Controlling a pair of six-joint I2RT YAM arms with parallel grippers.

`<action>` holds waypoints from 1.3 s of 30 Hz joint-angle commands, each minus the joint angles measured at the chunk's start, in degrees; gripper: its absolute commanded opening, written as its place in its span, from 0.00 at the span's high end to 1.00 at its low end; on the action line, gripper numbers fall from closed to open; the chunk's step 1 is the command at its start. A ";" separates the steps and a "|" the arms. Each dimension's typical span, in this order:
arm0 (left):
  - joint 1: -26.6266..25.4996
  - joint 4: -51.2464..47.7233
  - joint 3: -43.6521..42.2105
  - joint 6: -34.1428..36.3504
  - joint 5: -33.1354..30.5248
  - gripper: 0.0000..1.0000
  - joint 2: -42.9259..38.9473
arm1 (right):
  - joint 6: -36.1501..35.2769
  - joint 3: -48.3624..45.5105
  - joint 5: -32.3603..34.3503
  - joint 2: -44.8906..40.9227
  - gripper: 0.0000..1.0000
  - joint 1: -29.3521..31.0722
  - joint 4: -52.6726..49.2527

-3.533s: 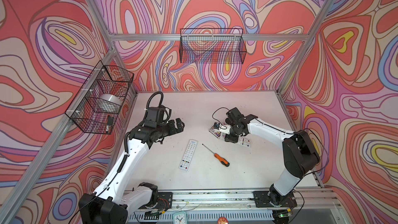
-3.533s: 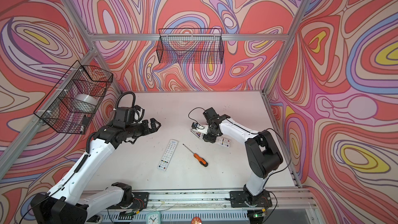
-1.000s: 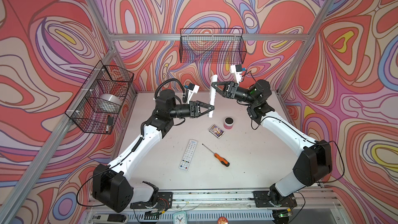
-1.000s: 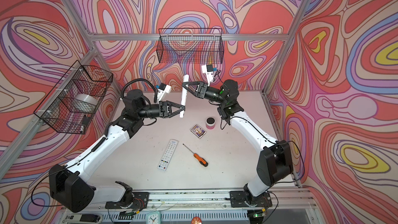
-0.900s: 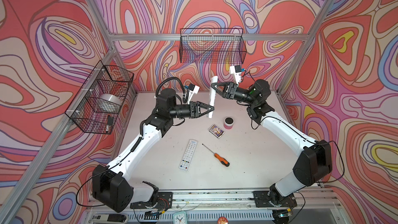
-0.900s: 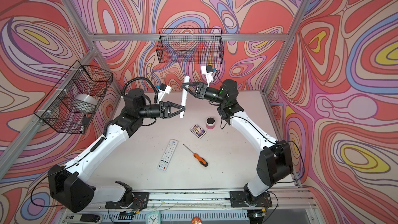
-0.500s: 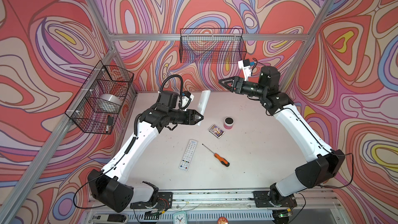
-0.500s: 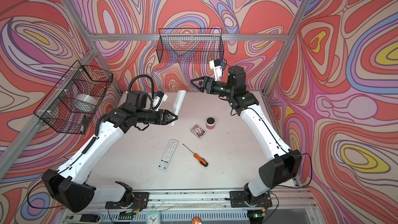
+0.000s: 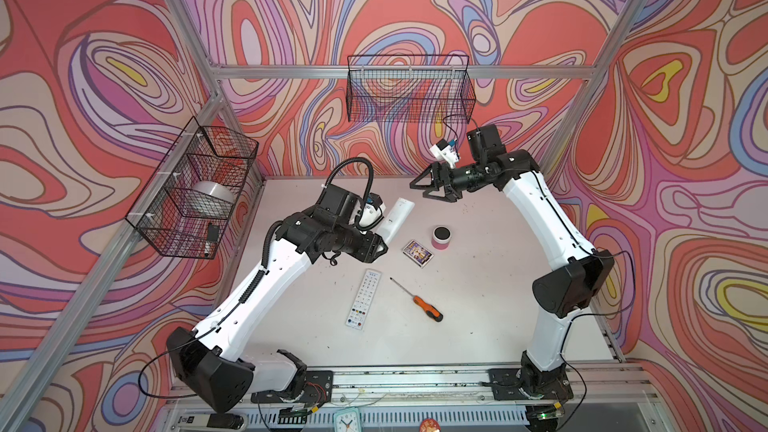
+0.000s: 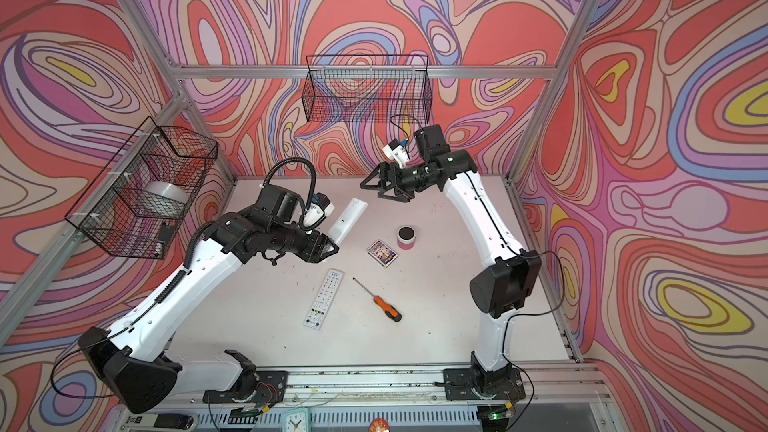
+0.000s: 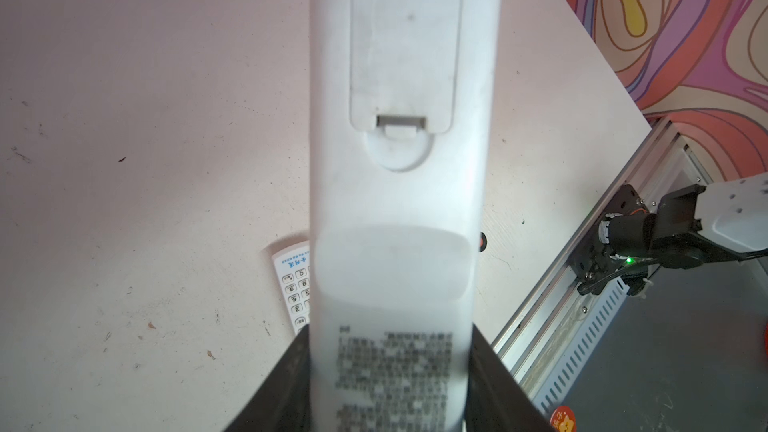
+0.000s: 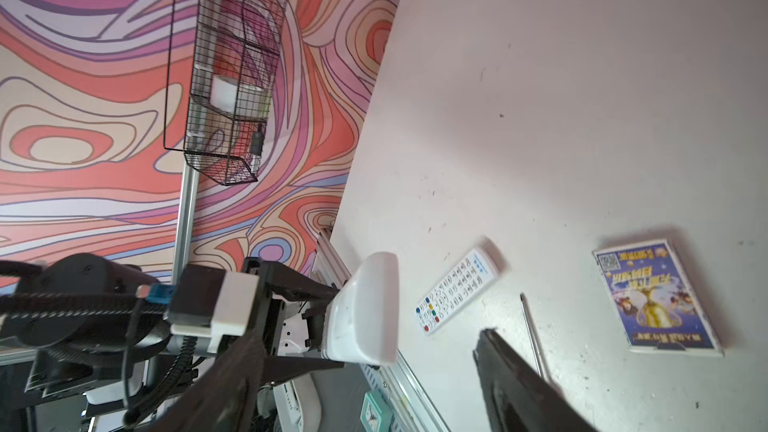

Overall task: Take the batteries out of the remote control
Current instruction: 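Grasp the remote's battery-cover end with the left gripper beside the right gripper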

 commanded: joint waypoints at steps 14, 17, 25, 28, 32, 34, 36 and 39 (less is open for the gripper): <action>-2.40 -0.64 4.05 0.18 -0.79 0.61 -0.06 | 7.31 -14.57 -11.49 -7.27 0.18 2.44 13.89; -2.74 -0.71 4.99 0.21 -0.58 0.60 0.76 | 7.68 -15.47 -11.45 -7.60 0.21 3.15 14.71; -3.64 -2.66 6.46 0.58 -1.52 0.60 2.17 | 10.49 -16.95 -10.99 -7.65 0.29 4.95 19.68; -3.73 -3.54 6.48 0.89 -2.61 0.60 2.11 | 11.70 -17.97 -10.57 -7.63 0.30 5.03 21.86; -3.82 -3.11 5.82 0.59 -3.22 0.60 1.54 | 13.23 -18.88 -10.11 -7.63 0.33 5.03 23.33; -3.91 -2.93 5.89 0.34 -3.49 0.60 1.32 | 13.89 -19.60 -10.08 -8.81 0.33 5.07 24.46; -4.16 -2.84 5.90 0.10 -3.68 0.60 1.23 | 14.25 -19.82 -9.87 -9.30 0.33 5.06 24.91; -4.89 -2.66 5.99 0.01 -4.11 0.60 1.53 | 13.73 -19.12 -9.82 -9.28 0.33 5.09 23.79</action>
